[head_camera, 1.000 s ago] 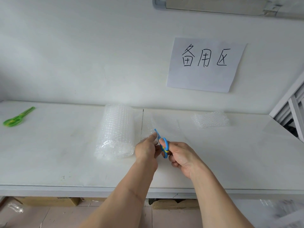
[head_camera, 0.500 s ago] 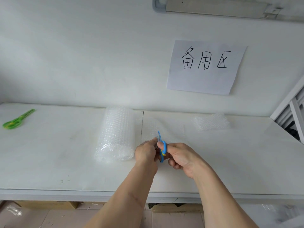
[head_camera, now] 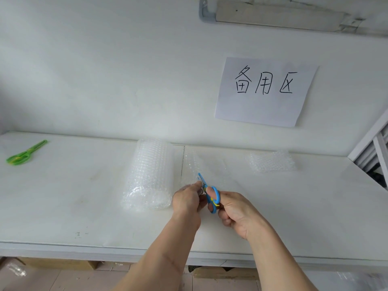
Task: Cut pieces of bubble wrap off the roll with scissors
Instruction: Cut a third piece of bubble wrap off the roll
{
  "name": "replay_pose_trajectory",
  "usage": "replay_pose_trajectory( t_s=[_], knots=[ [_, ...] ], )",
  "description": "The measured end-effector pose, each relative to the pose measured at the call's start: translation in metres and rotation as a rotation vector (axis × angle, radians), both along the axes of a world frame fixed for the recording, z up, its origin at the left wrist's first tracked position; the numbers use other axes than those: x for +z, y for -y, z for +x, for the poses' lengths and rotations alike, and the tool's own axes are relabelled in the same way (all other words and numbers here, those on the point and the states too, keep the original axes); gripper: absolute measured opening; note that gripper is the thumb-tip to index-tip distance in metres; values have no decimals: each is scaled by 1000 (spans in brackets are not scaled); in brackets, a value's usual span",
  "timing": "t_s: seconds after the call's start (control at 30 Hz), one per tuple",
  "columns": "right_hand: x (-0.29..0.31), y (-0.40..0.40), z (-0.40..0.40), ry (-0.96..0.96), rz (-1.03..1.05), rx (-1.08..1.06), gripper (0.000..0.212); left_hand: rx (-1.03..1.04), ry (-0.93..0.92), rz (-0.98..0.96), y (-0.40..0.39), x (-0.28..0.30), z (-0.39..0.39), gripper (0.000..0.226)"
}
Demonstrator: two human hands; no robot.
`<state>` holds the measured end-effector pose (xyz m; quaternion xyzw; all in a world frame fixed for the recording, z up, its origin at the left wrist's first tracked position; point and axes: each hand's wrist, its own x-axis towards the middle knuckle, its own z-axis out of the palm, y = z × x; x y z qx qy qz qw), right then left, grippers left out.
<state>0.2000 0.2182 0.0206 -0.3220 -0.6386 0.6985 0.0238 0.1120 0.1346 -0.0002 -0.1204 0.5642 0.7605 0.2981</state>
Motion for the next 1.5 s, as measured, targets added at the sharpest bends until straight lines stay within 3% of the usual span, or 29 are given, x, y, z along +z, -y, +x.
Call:
replay_pose_trajectory(
  t_s=[0.57, 0.8, 0.97, 1.3, 1.5],
  knots=[
    [-8, 1, 4, -100, -66, 0, 34, 61, -12, 58, -1, 5, 8, 11],
    [-14, 6, 2, -132, -84, -22, 41, 8, -90, -3, 1, 10, 13, 14],
    [-20, 5, 2, -176, -84, -33, 56, -11, -86, 20, 3, 8, 15, 15],
    [-20, 13, -8, -179, -72, -78, 33, -52, -96, 59, 8, -1, 12, 7],
    [-8, 13, -8, -147, -18, -77, 37, -67, -141, 64, 7, -8, 11, 4]
  ],
)
